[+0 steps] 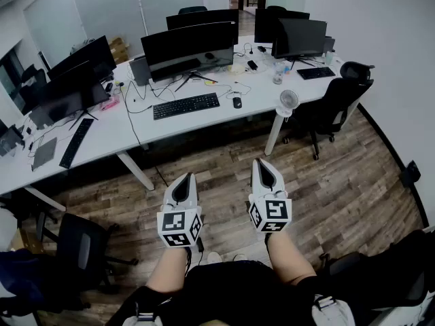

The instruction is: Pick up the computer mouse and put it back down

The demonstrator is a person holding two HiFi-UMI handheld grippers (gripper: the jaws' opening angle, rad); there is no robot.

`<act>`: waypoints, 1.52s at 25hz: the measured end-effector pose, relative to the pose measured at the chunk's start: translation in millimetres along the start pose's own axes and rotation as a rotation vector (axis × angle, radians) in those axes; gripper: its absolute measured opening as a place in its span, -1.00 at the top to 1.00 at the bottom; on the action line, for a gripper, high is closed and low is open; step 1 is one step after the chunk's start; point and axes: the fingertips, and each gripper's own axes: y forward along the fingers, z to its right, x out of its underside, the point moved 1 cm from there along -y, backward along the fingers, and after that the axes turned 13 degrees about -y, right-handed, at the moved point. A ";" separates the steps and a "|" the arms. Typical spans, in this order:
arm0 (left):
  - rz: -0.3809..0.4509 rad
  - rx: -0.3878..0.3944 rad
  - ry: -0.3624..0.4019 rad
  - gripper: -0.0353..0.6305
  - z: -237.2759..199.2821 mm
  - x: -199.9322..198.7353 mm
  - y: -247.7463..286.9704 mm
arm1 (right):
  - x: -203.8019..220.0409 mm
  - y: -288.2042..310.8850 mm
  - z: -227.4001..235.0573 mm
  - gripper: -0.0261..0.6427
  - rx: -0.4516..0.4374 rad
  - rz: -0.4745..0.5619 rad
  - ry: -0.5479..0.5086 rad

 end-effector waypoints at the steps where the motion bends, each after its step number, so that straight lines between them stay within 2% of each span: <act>1: 0.001 -0.001 -0.002 0.73 -3.3 -0.6 0.2 | 1.1 2.8 -2.6 0.93 0.003 -0.008 -0.012; 7: 0.011 0.001 -0.015 0.73 -27.4 -9.9 7.3 | -2.4 22.2 -21.5 0.93 0.001 -0.005 -0.030; 14: 0.009 0.045 -0.018 0.73 -53.3 -12.8 27.7 | -3.8 41.6 -41.1 0.93 0.031 0.007 -0.066; 23: -0.002 0.088 -0.021 0.73 -71.8 -15.5 62.5 | 10.8 72.6 -35.4 0.93 0.084 -0.009 -0.061; 29: -0.002 0.089 -0.019 0.73 -81.6 -14.6 115.6 | 26.4 117.3 -16.6 0.93 0.090 -0.002 -0.058; 38: -0.022 0.052 -0.008 0.73 -75.8 -17.0 253.4 | 68.5 237.9 61.2 0.93 0.059 -0.017 -0.022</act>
